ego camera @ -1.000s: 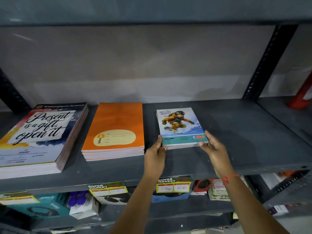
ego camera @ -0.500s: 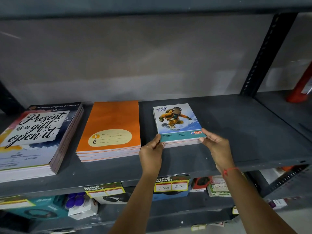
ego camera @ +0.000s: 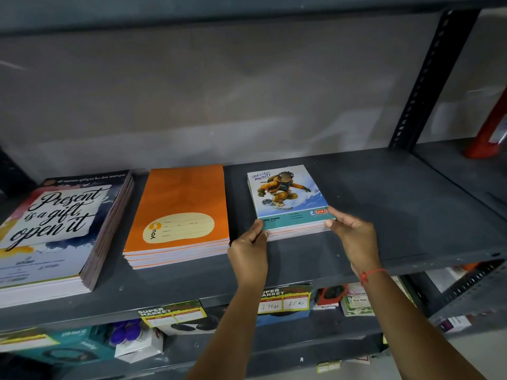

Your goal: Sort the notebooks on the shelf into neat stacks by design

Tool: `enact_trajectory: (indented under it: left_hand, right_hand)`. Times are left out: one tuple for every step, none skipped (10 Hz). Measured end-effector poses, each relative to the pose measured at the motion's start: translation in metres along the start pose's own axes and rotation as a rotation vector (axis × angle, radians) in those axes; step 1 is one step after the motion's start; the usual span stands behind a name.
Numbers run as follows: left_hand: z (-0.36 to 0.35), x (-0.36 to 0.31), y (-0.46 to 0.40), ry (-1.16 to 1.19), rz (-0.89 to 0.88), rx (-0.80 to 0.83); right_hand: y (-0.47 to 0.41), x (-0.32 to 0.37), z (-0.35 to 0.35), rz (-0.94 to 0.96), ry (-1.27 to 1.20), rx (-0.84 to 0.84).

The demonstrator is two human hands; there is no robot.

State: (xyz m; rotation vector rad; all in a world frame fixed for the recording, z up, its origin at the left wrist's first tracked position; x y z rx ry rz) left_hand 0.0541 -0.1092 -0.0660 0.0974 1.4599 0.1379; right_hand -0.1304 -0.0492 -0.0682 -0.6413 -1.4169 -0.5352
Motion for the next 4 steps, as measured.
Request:
enact_trajectory:
  left_hand:
    - [0.0, 0.002, -0.001, 0.032, -0.003, 0.007]
    - [0.002, 0.0, 0.001, -0.003, -0.05, 0.017]
    - [0.01, -0.007, 0.005, -0.048, -0.064, 0.132]
    - [0.021, -0.015, 0.016, -0.185, -0.082, 0.238]
  right_hand:
    - [-0.001, -0.002, -0.001, -0.012, -0.029, -0.022]
    - [0.002, -0.001, -0.006, -0.018, -0.087, -0.061]
    - [0.009, 0.008, -0.009, -0.095, -0.204, -0.187]
    - [0.034, 0.011, -0.011, -0.21, -0.26, -0.395]
Point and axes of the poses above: each hand's wrist, its own y-axis away from the middle knuckle, its own z-axis out of the back of the hand, x = y × z, the point moved 1 cm from there along -y, towards the middle knuckle, and after that the axes turned 6 degrees about z, right-handed, at the moved point
